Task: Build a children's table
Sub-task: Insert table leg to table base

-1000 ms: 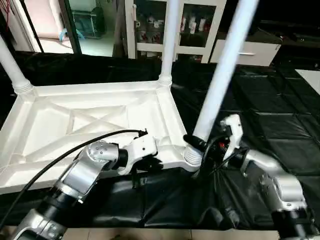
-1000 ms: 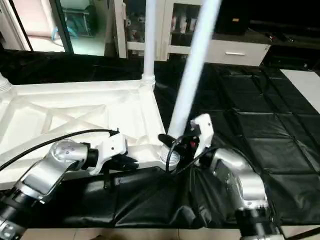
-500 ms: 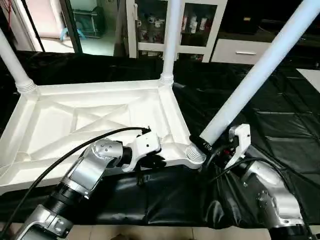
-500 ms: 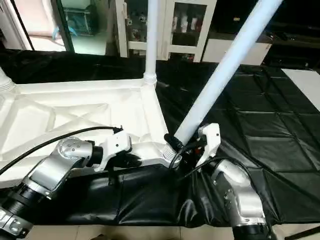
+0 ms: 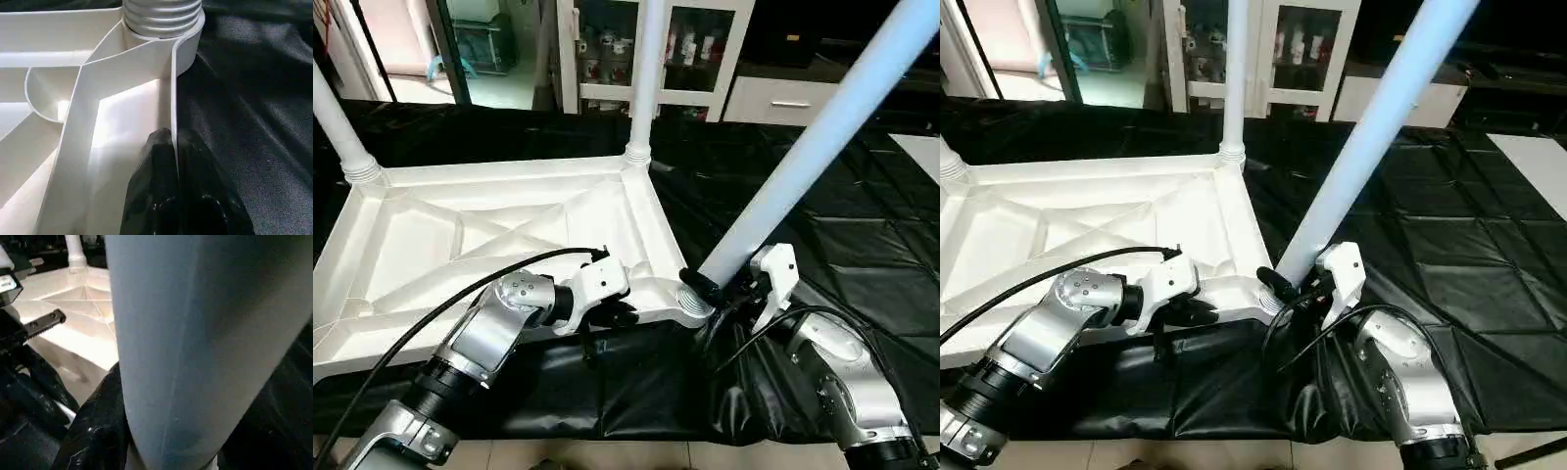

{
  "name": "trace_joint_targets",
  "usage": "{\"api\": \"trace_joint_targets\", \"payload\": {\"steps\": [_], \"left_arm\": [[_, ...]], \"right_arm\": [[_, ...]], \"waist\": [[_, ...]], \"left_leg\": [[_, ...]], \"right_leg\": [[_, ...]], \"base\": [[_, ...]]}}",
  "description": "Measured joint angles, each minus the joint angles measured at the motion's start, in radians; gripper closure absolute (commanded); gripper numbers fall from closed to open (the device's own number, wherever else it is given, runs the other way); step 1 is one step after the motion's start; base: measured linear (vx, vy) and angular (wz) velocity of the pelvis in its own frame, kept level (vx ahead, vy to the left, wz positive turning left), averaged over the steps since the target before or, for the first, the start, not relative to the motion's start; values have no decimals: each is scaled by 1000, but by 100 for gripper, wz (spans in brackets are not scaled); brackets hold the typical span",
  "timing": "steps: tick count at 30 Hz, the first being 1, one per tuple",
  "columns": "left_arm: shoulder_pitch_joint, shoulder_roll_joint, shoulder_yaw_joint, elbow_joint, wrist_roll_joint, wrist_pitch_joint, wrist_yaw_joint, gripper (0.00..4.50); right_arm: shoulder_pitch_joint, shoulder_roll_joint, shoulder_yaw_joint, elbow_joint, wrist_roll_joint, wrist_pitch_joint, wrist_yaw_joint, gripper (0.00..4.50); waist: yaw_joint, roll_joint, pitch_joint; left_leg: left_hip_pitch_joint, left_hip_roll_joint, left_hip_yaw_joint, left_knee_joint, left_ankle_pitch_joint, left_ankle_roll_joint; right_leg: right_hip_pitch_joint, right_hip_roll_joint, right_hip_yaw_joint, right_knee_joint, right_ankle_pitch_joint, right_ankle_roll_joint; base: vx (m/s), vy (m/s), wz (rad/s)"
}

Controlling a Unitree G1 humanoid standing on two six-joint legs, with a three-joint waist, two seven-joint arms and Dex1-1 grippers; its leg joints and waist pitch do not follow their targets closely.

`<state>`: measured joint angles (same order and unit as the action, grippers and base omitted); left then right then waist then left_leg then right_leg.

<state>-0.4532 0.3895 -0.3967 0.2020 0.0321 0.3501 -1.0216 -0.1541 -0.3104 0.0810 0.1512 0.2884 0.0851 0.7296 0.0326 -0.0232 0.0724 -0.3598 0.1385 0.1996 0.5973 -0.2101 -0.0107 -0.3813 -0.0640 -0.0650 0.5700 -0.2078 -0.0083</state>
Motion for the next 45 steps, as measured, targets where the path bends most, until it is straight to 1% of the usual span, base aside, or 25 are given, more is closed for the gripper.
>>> {"api": "trace_joint_targets", "payload": {"steps": [2, 5, 11, 16, 18, 21, 28, 31, 34, 35, 36, 37, 38, 39, 40, 41, 42, 43, 44, 45], "left_arm": [[0, -3, 0, 1, 3, 4, 5, 447], [-2, -3, 0, 3, 3, 7, 12, 447], [-9, -6, 0, 14, 4, 10, 26, 447], [-9, -6, 0, 14, 5, 10, 33, 447], [-10, -6, 2, 17, 5, 10, 35, 447], [-11, -7, 2, 18, 5, 10, 40, 447], [-11, -7, 1, 18, 10, 6, 44, 450], [-11, -10, 1, 18, 11, 6, 47, 450], [-12, -28, 4, 18, 12, 15, 79, 450], [-18, -37, 4, 21, 13, 23, 92, 450], [-29, -48, 5, 34, 14, 29, 104, 450], [-40, -58, 7, 44, 15, 37, 118, 450], [-59, -76, 7, 64, 16, 49, 137, 450], [-88, -107, 6, 98, 25, 69, 159, 450], [-115, -133, 10, 122, 37, 84, 187, 450], [-145, -154, 20, 144, 41, 103, 219, 450], [-154, -177, 27, 154, 41, 117, 236, 450], [-164, -204, 28, 166, 40, 137, 254, 450], [-183, -236, 31, 188, 39, 157, 285, 450], [-205, -255, 42, 214, 39, 169, 309, 450]], "right_arm": [[-14, -6, 14, 0, -26, 8, -2, 263], [-36, -6, 15, 5, -26, 45, -8, 263], [-85, -4, 20, 23, -19, 123, -28, 263], [-96, -2, 11, 32, -14, 133, -29, 263], [-104, 0, 10, 40, -11, 140, -29, 263], [-108, 1, 9, 43, -11, 142, -29, 263], [-102, 8, 2, 41, -10, 139, -34, 264], [-92, 18, -2, 41, -10, 119, -50, 264], [-92, 36, -12, 50, -14, 99, -92, 264], [-99, 47, -18, 58, -19, 89, -117, 264], [-111, 62, -25, 71, -25, 78, -146, 264], [-120, 75, -30, 87, -28, 71, -173, 264], [-137, 93, -38, 102, -36, 60, -216, 264], [-145, 114, -58, 119, -44, 53, -268, 264], [-181, 133, -68, 151, -56, 53, -321, 264], [-230, 149, -75, 193, -66, 56, -384, 264], [-248, 152, -77, 210, -68, 56, -418, 264], [-263, 154, -85, 222, -73, 55, -448, 264], [-286, 170, -97, 246, -86, 52, -492, 264], [-317, 186, -102, 279, -93, 48, -534, 264]], "waist": [[-1, -1, 0], [-4, -1, 0], [-7, 1, 4], [-7, 0, 6], [-6, 1, 6], [-5, 1, 7], [-2, 1, 8], [-2, 1, 8], [-2, 3, 14], [-3, 4, 17], [-4, 4, 21], [-4, 6, 24], [6, 2, 28], [13, -11, 25], [16, -48, 16], [25, -51, 20], [38, -38, 19], [49, -22, 15], [47, -12, 16], [39, -13, 16]], "left_leg": [[0, 0, 0, -1, 0, 0], [0, -1, -1, -3, 0, 0], [2, -2, -1, -7, 0, 0], [3, -2, 0, -9, -1, 0], [4, -2, 0, -15, -1, 0], [5, -4, 0, -22, -1, 0], [6, -4, 0, -22, -1, 0], [6, -4, 0, -22, -1, 0], [6, -4, 1, -23, -1, 0], [6, -4, 1, -24, -1, 0], [6, -4, 4, -29, -1, 0], [5, -4, 7, -36, -1, 0], [1, -3, 25, -57, 0, 0], [4, -3, 55, -70, 1, -1], [8, -6, 91, -80, 2, -5], [-8, -8, 75, -52, 2, -16], [-26, -20, -3, -17, 7, -14], [-23, -15, -46, -2, 20, -22], [-24, -8, -51, 6, 21, -21], [-26, 0, -51, 1, 23, -25]], "right_leg": [[0, 0, -1, -3, -5, 2], [1, 0, -1, -12, -7, 4], [1, -1, -3, -16, -25, 3], [1, -1, -4, -19, -26, 3], [2, -1, -6, -27, -26, 3], [2, -1, -6, -34, -27, 3], [2, -2, -6, -34, -27, 3], [2, -2, -6, -34, -27, 3], [2, -3, -8, -34, -27, 3], [2, -4, -11, -35, -27, 2], [3, -9, -19, -36, -27, 2], [5, -15, -29, -36, -34, -2], [1, -21, -32, 16, -70, -24], [0, -29, -22, 67, -89, -34], [-2, -40, 9, 66, -88, -14], [-21, -49, 10, 67, -63, 7], [-15, -42, 5, 69, -44, 9], [-16, -42, -14, 74, -28, 12], [-13, -36, -26, 73, -28, 12], [-16, -25, -23, 60, -27, 10]], "base": [[0, 0, 0], [0, 0, 0], [0, 0, 0], [0, 0, 0], [0, 0, 0], [0, 0, 0], [0, 0, 0], [0, 0, 0], [0, 0, 0], [0, 0, 0], [0, 0, 0], [-76, -13, 3], [-76, -13, 3], [-57, -50, 29], [55, -150, 25], [94, -153, 5], [89, -115, -21], [53, 18, -30], [0, 0, 0], [0, 0, 0]]}}
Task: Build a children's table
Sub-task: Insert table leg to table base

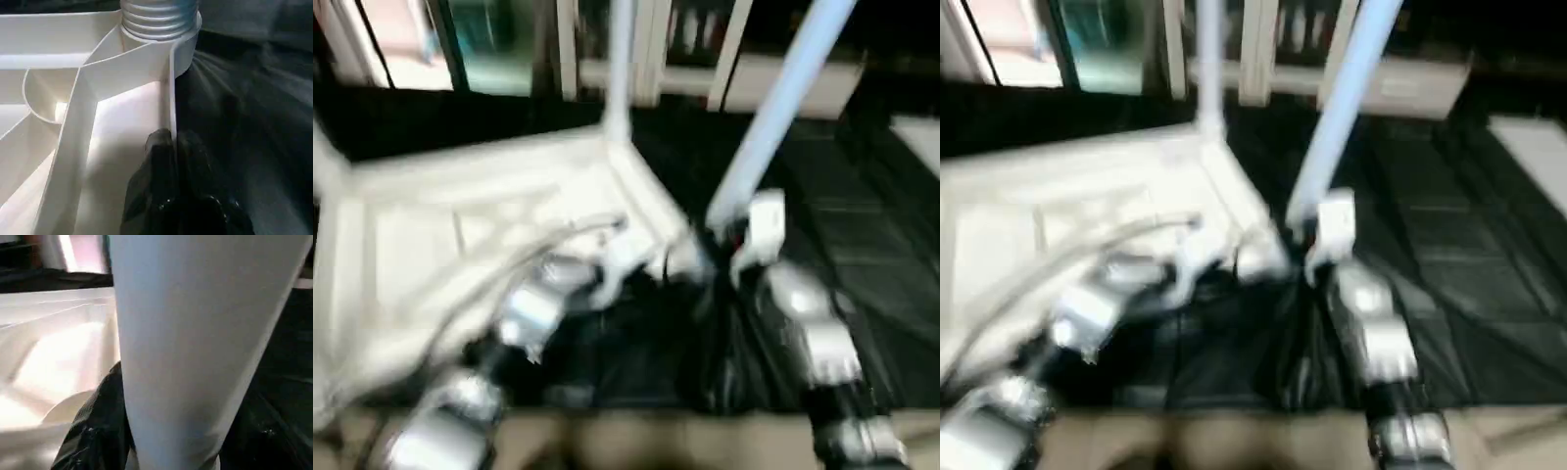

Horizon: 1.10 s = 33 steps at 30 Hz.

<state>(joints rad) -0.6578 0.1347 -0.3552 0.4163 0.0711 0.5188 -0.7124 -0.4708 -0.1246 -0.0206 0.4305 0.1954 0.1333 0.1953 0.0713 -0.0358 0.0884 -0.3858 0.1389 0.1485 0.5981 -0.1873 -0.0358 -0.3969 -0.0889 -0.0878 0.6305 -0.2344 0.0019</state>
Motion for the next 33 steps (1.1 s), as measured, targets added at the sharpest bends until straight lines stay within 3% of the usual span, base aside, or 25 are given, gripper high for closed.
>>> {"api": "trace_joint_targets", "payload": {"steps": [3, 7, 22, 23, 26, 33], "left_arm": [[-70, -63, 30, 89, 0, 26, 76, 450], [-93, -102, 35, 111, 1, 42, 118, 450], [-99, -103, 56, 131, 0, 42, 136, 450], [-99, -102, 56, 131, 0, 42, 136, 450], [-99, -99, 58, 131, 0, 42, 134, 450], [-99, -94, 65, 131, -2, 42, 128, 450]], "right_arm": [[-102, 34, -12, 126, -38, -25, -135, 264], [-147, 43, -17, 181, -62, -53, -188, 264], [-193, 69, -32, 300, -81, -161, -188, 264], [-191, 69, -32, 300, -80, -165, -183, 229], [-187, 70, -37, 300, -74, -176, -138, 191], [-149, 65, -26, 304, -81, -188, -84, 139]], "waist": [[-13, 0, 0], [-19, 0, 0], [-31, -2, 0], [-31, -2, 0], [-31, -2, 0], [-32, -1, 0]], "left_leg": [[-13, 5, 11, -11, 4, -5], [-15, 11, 24, -12, 8, 3], [-14, 14, 32, -12, 12, 11], [-14, 14, 32, -12, 12, 11], [-14, 14, 32, -12, 13, 13], [-15, 15, 34, -11, 15, 16]], "right_leg": [[-3, 2, 1, -22, 40, -22], [-6, 1, 1, -22, 38, -18], [-7, 0, 2, -22, 39, -19], [-7, 0, 2, -22, 39, -19], [-7, 0, 2, -22, 39, -19], [-7, 0, 2, -20, 40, -20]], "base": [[0, 0, 0], [0, 0, 0], [0, 0, 0], [0, 0, 0], [0, 0, 0], [0, 0, 0]]}}
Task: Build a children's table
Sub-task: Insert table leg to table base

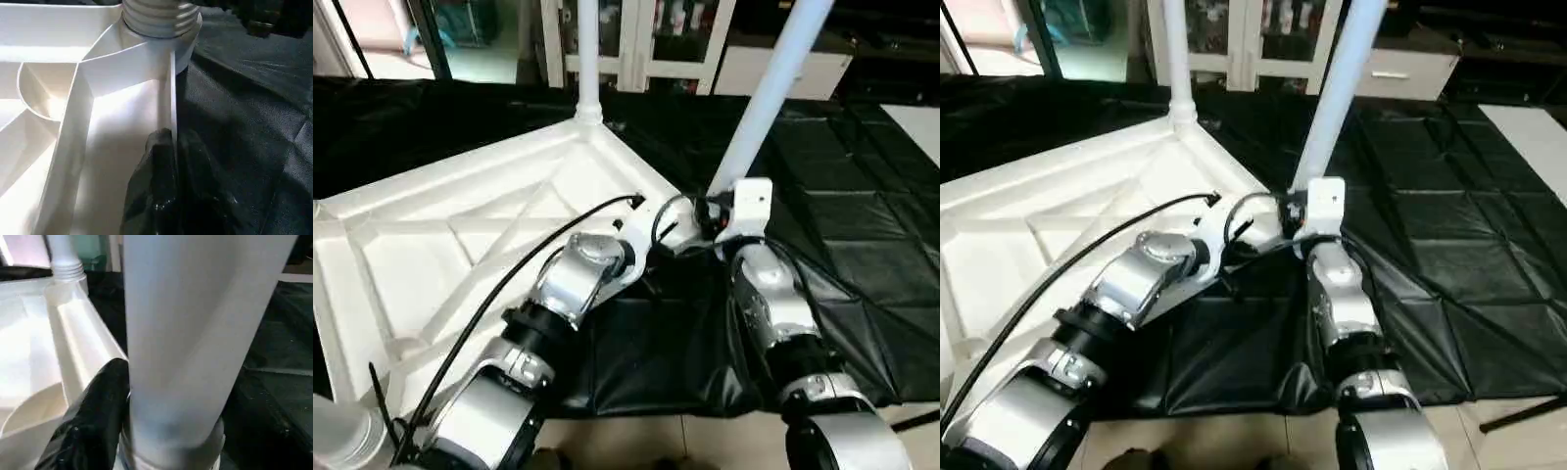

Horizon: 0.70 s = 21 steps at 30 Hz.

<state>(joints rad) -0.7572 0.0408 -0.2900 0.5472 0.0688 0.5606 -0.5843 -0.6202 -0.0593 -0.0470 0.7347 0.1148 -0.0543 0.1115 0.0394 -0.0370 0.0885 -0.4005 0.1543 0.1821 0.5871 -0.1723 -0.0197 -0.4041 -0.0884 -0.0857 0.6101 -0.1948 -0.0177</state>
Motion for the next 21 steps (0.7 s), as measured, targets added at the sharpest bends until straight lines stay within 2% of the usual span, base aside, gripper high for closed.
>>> {"api": "trace_joint_targets", "payload": {"steps": [1, 5, 7, 8, 11, 14, 16, 17, 21], "left_arm": [[0, 0, 0, 0, 0, 0, 0, 450], [0, 1, 1, 0, 0, 0, -3, 450], [0, 1, 1, 0, 0, 0, -3, 450], [0, 1, 1, 0, 0, 0, -5, 450], [0, 10, 0, 0, -3, -4, -23, 450], [0, 19, 0, 0, -4, -11, -30, 450], [0, 28, -2, -4, -4, -16, -48, 450], [0, 35, -2, -5, -4, -19, -58, 450], [6, 57, -2, -14, -5, -29, -80, 450]], "right_arm": [[5, -1, 0, -5, 0, 2, 10, 139], [39, -8, 0, -49, 1, 13, 47, 87], [47, -14, 0, -69, 3, 24, 57, 87], [56, -16, 0, -84, 9, 30, 68, 67], [131, -39, 13, -199, 40, 62, 137, 42], [171, -55, 21, -270, 54, 91, 183, 16], [241, -88, 28, -388, 76, 127, 220, 3], [281, -108, 34, -454, 87, 150, 246, 3], [341, -158, 25, -568, 103, 201, 271, 3]], "waist": [[-1, 0, 0], [0, 0, 0], [0, 0, 0], [1, 0, 0], [5, 0, 0], [2, 0, 0], [10, 1, 1], [11, 2, 1], [13, 3, 2]], "left_leg": [[0, 0, 0, 0, 0, 0], [0, 0, 0, 0, 0, 0], [0, 0, 0, 0, 0, 0], [0, 0, 0, 0, 0, 0], [0, 1, 1, 0, 0, 1], [0, 1, 1, 1, 1, 1], [0, 2, 1, 0, 1, 2], [0, 2, 1, 0, 1, 2], [0, 2, 2, 1, 1, 2]], "right_leg": [[0, 0, 0, 0, 0, 0], [0, 0, 0, 0, 0, 0], [0, 0, 0, 0, 0, 0], [0, 0, 0, 0, 0, 0], [0, 0, 0, 0, 0, 0], [0, 0, 0, 1, 0, 0], [0, 0, -1, 1, 0, 0], [0, 0, -1, 1, 0, 0], [0, 0, -1, 1, 1, 0]], "base": [[0, 0, 0], [0, 0, 0], [0, 0, 0], [0, 0, 0], [0, 0, 0], [0, 0, 0], [0, 0, 0], [0, 0, 0], [0, 0, 0]]}}
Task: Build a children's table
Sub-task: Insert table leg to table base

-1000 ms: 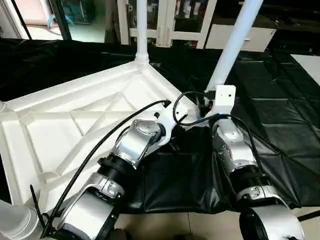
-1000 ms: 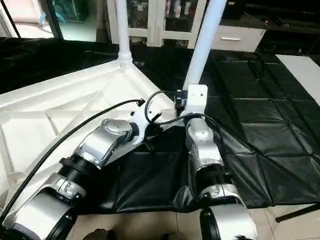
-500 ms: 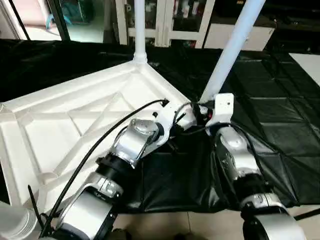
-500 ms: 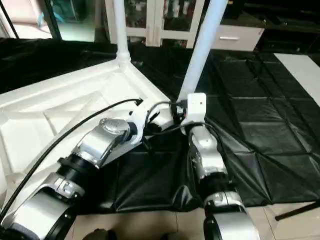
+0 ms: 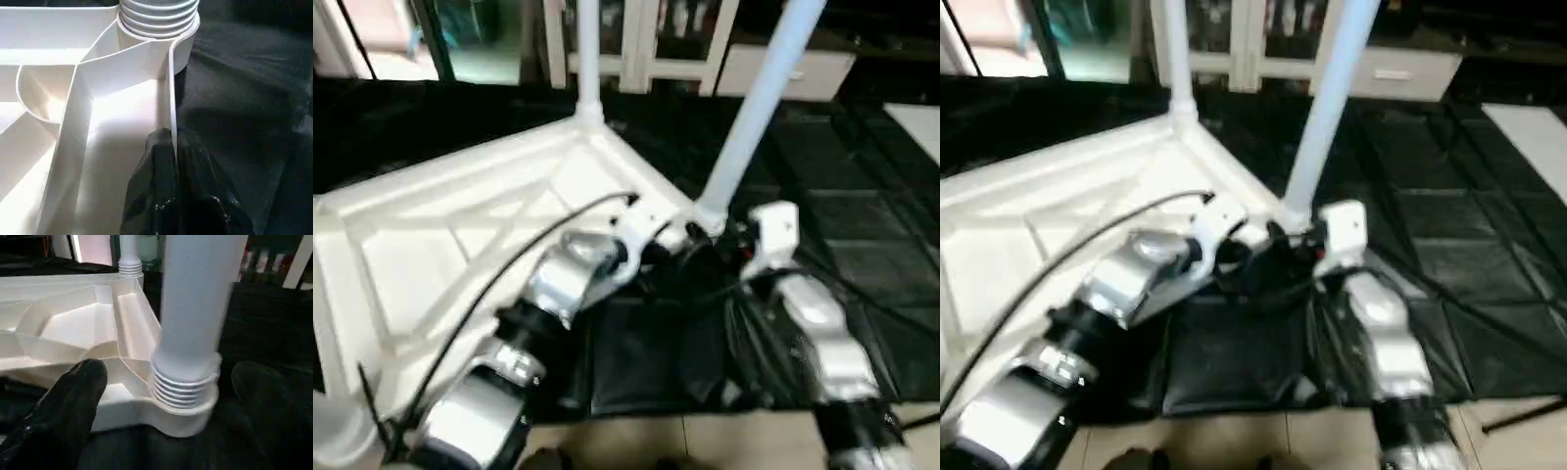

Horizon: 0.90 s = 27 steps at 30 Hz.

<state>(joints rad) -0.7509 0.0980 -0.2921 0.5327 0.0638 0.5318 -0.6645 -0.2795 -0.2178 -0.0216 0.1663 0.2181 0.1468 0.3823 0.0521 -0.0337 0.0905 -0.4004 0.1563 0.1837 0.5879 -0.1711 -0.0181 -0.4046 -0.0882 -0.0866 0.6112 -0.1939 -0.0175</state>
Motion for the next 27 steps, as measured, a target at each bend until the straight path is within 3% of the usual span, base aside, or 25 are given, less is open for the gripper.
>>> {"api": "trace_joint_targets", "payload": {"steps": [10, 17, 24, 27], "left_arm": [[33, 33, -13, -52, -1, -6, -53, 450], [85, 70, -45, -140, -2, -6, -130, 450], [125, 102, -84, -211, -9, -6, -200, 450], [141, 117, -90, -238, -10, -6, -216, 450]], "right_arm": [[61, -79, -51, -120, 56, 56, 68, 3], [59, -171, -54, -124, 154, 139, 255, 3], [45, -248, -48, -125, 181, 168, 374, 3], [42, -289, -47, -125, 186, 183, 409, 3]], "waist": [[6, 2, 0], [12, 3, 0], [36, 3, -1], [37, 3, -1]], "left_leg": [[0, 0, 1, 1, 0, 0], [0, 0, 0, 3, 0, 0], [0, 0, 1, 7, 1, 1], [0, 0, 3, 8, 1, 1]], "right_leg": [[0, 0, 0, 0, 0, 0], [1, 0, 0, 2, 0, 0], [2, -2, 0, 5, 2, 0], [2, -3, 0, 5, 3, 0]], "base": [[0, 0, 0], [0, 0, 0], [0, 0, 0], [0, 0, 0]]}}
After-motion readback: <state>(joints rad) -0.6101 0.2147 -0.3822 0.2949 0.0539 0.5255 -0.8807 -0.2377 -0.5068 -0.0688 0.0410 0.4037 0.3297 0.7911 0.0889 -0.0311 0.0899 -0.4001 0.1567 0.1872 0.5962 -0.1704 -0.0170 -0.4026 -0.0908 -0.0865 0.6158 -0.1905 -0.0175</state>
